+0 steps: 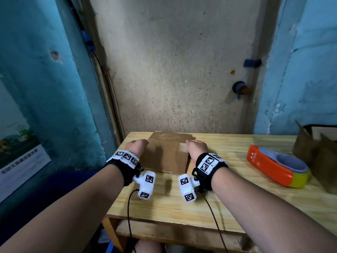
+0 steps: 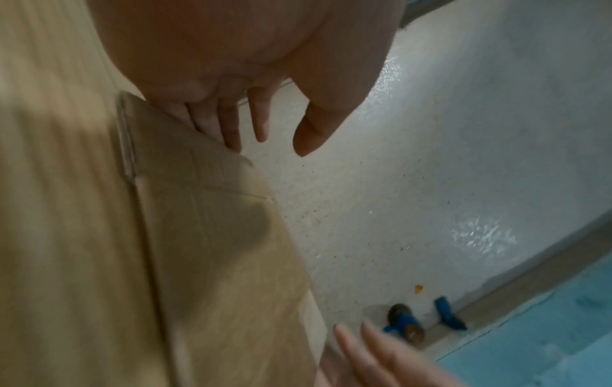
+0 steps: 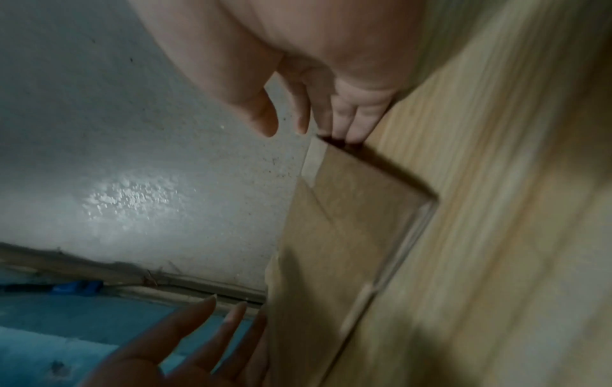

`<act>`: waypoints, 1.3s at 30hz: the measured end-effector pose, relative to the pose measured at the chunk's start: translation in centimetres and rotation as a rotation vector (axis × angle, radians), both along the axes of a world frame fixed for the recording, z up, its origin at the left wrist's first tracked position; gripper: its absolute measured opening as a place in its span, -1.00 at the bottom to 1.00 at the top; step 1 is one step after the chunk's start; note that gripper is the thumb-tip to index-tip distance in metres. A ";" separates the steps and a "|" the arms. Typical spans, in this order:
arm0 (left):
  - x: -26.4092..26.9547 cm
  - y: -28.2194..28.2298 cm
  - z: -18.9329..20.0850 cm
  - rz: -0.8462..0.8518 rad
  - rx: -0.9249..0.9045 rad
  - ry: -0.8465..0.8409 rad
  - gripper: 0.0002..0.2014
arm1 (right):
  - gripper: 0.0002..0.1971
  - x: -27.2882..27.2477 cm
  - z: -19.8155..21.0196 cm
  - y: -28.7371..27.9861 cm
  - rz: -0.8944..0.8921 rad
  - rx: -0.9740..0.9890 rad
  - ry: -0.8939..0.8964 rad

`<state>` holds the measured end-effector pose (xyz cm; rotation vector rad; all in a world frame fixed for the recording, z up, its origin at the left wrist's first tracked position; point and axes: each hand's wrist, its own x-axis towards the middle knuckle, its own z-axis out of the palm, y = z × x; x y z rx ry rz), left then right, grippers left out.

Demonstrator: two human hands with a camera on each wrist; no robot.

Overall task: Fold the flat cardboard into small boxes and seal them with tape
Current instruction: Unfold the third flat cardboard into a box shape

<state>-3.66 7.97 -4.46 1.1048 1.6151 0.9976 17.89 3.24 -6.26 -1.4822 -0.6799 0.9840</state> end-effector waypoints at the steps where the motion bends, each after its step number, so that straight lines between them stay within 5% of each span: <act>1: 1.0 0.3 0.2 -0.008 -0.016 -0.128 -0.71 | -0.89 1.0 0.6 -0.4 -0.029 0.001 0.013; 5: 5.2 2.0 0.0 -0.061 -0.009 -0.273 -0.78 | -0.88 4.8 1.3 -1.0 -0.112 0.013 0.090; 11: 9.8 4.6 -2.6 -0.128 0.063 -0.083 -0.73 | -0.94 10.2 -0.9 -0.6 -0.150 0.071 0.190; 14: 10.8 6.5 -4.0 -0.114 0.107 -0.057 -0.72 | -0.61 11.5 -3.1 0.8 -0.142 0.106 0.237; 17: 11.0 7.8 -4.1 -0.149 0.085 -0.101 -0.67 | -0.54 11.7 -3.1 0.0 -0.086 0.172 0.240; 21: 11.3 7.6 -3.7 -0.225 0.076 -0.156 -0.75 | -0.72 12.4 -2.1 -0.9 0.048 0.207 0.466; 24: 11.1 6.9 -4.4 -0.190 0.149 -0.241 -0.74 | -0.81 12.7 -2.1 -1.1 0.088 0.165 0.455; 30: 11.1 4.6 -4.8 -0.634 0.404 -0.332 -0.20 | -0.70 13.0 -2.5 -0.8 -0.035 0.209 0.527; 33: 11.0 4.7 -4.9 -0.789 0.446 -0.198 -0.05 | -0.65 13.2 -2.9 -0.6 -0.082 0.212 0.566; 39: 10.9 4.2 -5.4 -0.854 0.457 -0.093 -0.31 | -0.67 13.3 -2.6 -1.1 -0.064 0.276 0.621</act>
